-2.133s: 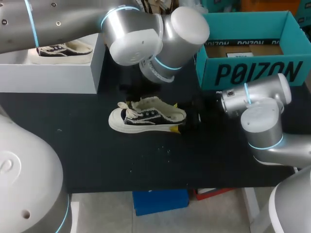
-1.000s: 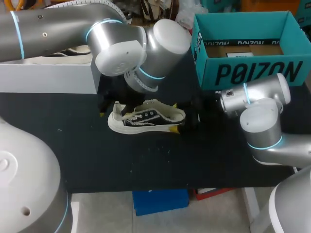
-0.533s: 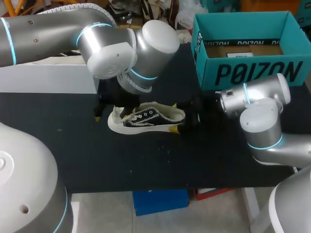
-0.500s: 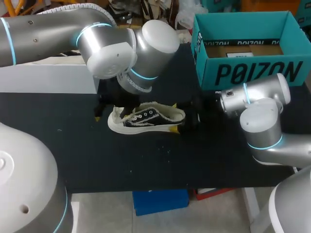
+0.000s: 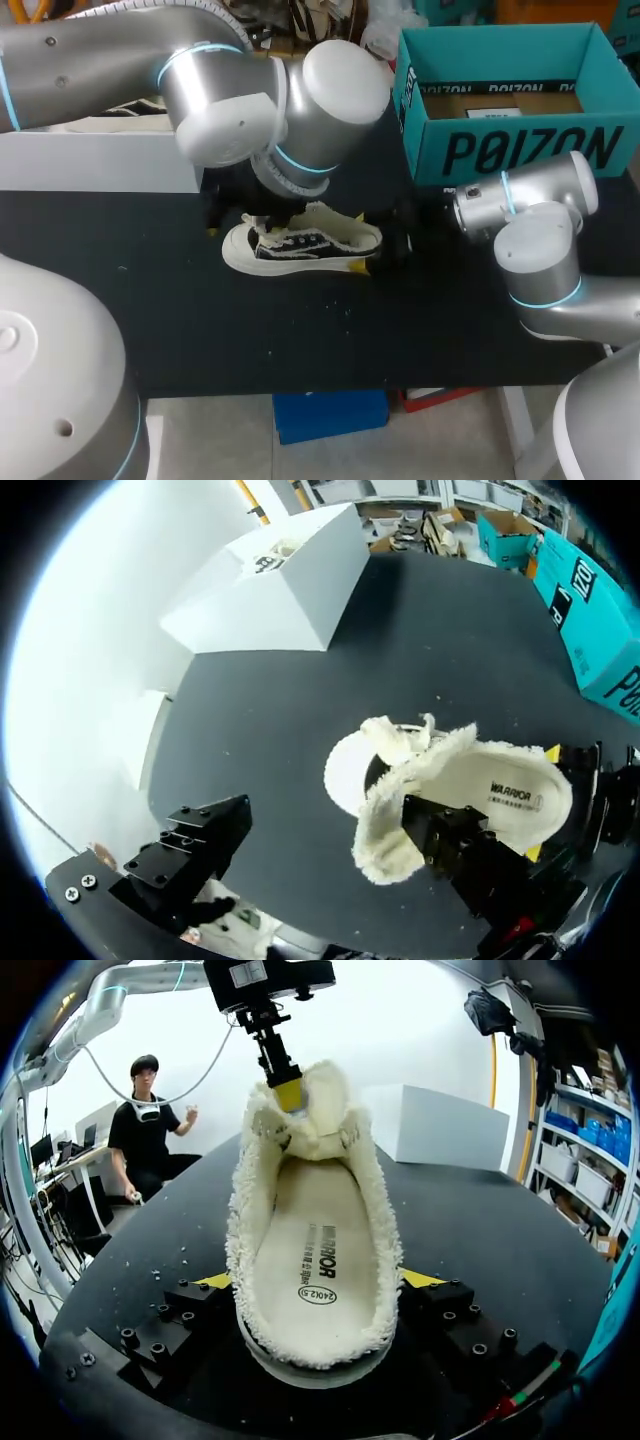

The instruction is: Take the shoe out of the shoebox, open the shoe tongue, remove and reinsert the insole, then place the shoe into the shoebox

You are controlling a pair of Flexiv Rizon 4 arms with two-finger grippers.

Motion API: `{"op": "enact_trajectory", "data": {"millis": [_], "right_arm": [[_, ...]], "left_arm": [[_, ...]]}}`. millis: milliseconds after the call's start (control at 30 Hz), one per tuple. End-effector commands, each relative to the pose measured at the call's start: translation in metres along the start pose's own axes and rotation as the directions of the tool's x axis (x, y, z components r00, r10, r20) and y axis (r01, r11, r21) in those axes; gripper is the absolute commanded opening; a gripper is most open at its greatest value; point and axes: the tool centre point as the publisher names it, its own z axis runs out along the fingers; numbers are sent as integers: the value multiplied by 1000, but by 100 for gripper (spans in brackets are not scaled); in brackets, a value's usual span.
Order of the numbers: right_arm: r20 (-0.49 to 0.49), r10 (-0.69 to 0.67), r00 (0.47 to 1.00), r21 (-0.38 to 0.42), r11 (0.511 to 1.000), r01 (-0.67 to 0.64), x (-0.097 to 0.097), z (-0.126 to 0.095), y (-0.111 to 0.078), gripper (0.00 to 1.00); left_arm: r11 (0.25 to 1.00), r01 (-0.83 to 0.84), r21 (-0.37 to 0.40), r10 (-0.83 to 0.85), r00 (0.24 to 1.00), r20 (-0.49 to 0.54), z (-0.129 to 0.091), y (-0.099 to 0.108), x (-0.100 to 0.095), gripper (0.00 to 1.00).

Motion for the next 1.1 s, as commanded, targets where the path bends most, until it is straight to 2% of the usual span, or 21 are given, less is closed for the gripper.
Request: {"op": "enact_trajectory", "data": {"millis": [33, 100, 233, 333, 433, 500, 533, 1067, 1100], "right_arm": [[1, 2, 1000, 2, 1000, -2, -1, 1, -4, 0], [1, 2, 1000, 2, 1000, -2, -1, 1, -4, 0], [1, 2, 1000, 2, 1000, -2, -1, 1, -4, 0], [1, 2, 1000, 2, 1000, -2, -1, 1, -4, 0], [1, 2, 1000, 2, 1000, -2, -1, 1, -4, 0], [1, 2, 1000, 2, 1000, -2, -1, 1, -4, 0], [1, 2, 1000, 2, 1000, -2, -1, 1, -4, 0], [1, 2, 1000, 2, 1000, -2, -1, 1, -4, 0], [1, 2, 1000, 2, 1000, -2, -1, 1, -4, 0]], "left_arm": [[968, -217, 123, 235, 959, -158, -18, -3, -5, 100], [954, -258, 151, 283, 944, -170, -25, -10, 4, 100], [862, -440, 252, 499, 824, -269, -39, -19, 22, 100], [775, -549, 312, 631, 692, -350, -43, -28, 38, 0], [724, -599, 342, 688, 592, -420, -43, -37, 56, 0], [713, -613, 341, 699, 584, -412, -44, -38, 69, 0], [719, -614, 325, 694, 608, -386, -44, -38, 76, 0], [719, -614, 325, 694, 608, -386, -44, -38, 76, 0], [652, -682, 331, 745, 496, -445, -41, -36, 77, 0]]}}
